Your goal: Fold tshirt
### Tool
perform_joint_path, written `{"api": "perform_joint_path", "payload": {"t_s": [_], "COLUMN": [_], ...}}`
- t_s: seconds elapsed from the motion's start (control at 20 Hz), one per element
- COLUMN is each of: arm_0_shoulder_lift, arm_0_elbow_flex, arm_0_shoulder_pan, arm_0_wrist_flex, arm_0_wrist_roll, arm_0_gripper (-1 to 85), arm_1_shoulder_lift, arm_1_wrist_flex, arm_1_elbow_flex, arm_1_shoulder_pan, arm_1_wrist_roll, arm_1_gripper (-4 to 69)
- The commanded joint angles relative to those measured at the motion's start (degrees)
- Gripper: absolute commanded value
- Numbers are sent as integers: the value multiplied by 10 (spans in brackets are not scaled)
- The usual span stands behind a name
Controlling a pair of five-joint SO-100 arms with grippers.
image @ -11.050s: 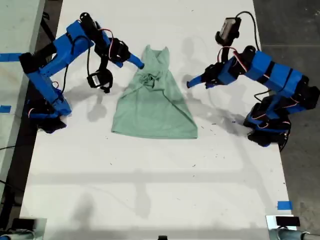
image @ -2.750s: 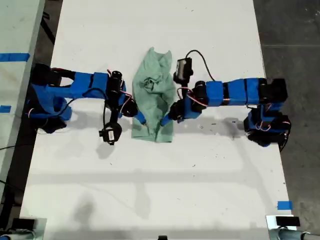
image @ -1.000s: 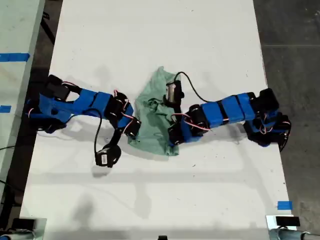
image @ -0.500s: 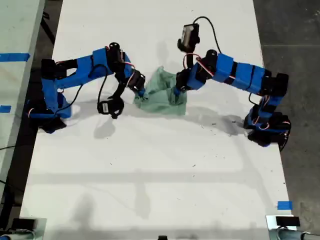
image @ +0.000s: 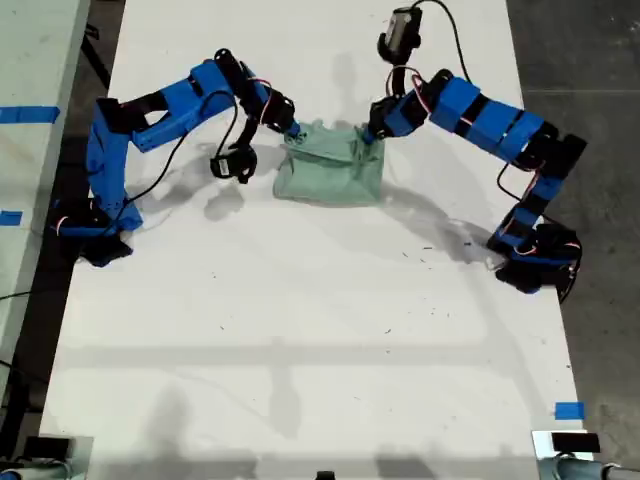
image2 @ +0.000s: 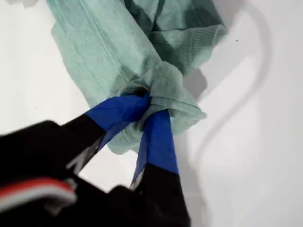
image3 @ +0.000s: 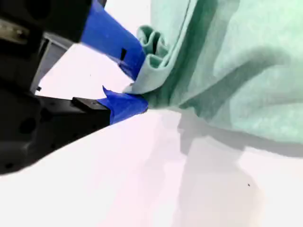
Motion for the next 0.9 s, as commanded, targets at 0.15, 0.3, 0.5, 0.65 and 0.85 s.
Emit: {"api": "perform_joint_path", "payload": {"t_s": [0.15, 0.3, 0.5, 0.65, 0.85], "arm_0_shoulder_lift": [9, 93, 238, 431, 717], "arm_0_elbow_flex": [-43, -25, 40, 261, 601], "arm_0_shoulder_pan": [-69, -75, -47, 3, 104], "arm_0_wrist_flex": [42, 115, 214, 158, 62], "arm_0_wrist_roll": [-15, -18, -55, -113, -243], "arm_0_gripper": [318, 311, 292, 203, 23], "arm_1_shoulder_lift": [-7, 67, 249, 399, 583], "arm_1_wrist_flex": [-32, 47, 111, 122, 131], "arm_1_elbow_flex": [37, 43, 111, 222, 378], "arm_1_shoulder_pan": [113, 120, 113, 86, -39], "arm_1_wrist_roll": [-2, 20, 74, 124, 268], "arm_1_gripper": [410, 398, 338, 264, 117]}}
